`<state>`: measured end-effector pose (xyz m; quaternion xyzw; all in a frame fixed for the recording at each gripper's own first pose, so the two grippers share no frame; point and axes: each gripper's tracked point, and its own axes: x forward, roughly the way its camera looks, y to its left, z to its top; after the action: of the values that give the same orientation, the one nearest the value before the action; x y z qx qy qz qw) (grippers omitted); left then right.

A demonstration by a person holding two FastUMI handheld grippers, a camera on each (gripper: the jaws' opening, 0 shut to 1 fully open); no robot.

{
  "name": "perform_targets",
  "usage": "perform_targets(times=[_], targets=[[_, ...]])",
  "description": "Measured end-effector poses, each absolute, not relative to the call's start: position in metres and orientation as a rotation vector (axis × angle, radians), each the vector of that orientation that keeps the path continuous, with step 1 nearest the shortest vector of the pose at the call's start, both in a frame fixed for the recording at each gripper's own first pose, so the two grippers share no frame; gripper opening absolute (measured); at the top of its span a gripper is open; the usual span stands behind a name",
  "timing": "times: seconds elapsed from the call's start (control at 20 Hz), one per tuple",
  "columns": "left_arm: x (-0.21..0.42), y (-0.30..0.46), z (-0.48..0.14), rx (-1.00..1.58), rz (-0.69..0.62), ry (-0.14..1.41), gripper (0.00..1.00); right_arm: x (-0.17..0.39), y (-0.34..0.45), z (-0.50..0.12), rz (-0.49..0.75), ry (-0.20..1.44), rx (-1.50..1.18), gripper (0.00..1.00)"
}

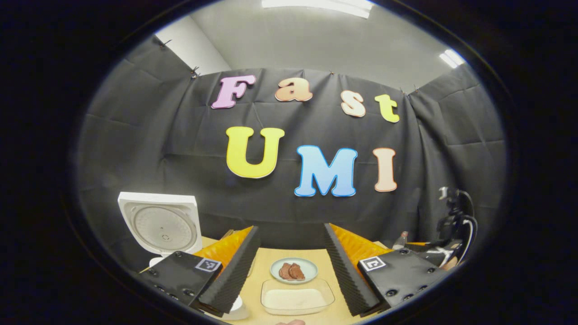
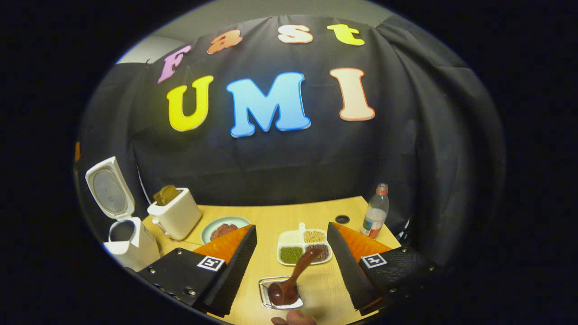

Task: Close the left gripper, press the button to open the rice cooker; take a wooden spoon from the chopstick holder with the right hand, scoop a spoonful of rice and pour it into the rice cooker, then put the wooden spoon back into the chopstick holder.

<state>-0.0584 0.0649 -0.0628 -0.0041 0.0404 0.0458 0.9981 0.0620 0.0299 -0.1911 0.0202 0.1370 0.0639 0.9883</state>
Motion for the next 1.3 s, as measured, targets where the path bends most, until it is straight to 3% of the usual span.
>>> perform_targets(times=[0.4, 0.5, 0.85, 1.3], targets=[[-0.041, 0.122, -0.032, -0.006, 0.152, 0.05, 0.94, 0.046, 0.052, -0.108, 0.168, 0.223, 0.099, 0.94], [-0.036, 0.147, -0.016, -0.011, 0.187, 0.034, 0.97, 0.046, 0.057, -0.098, 0.18, 0.208, 0.109, 0.94], [-0.013, 0.264, 0.031, 0.043, 0.357, 0.031, 0.96, 0.035, 0.071, -0.107, 0.201, 0.23, 0.117, 0.94], [0.01, 0.399, 0.028, 0.021, 0.519, 0.052, 0.94, 0.04, 0.062, -0.106, 0.166, 0.232, 0.113, 0.94]])
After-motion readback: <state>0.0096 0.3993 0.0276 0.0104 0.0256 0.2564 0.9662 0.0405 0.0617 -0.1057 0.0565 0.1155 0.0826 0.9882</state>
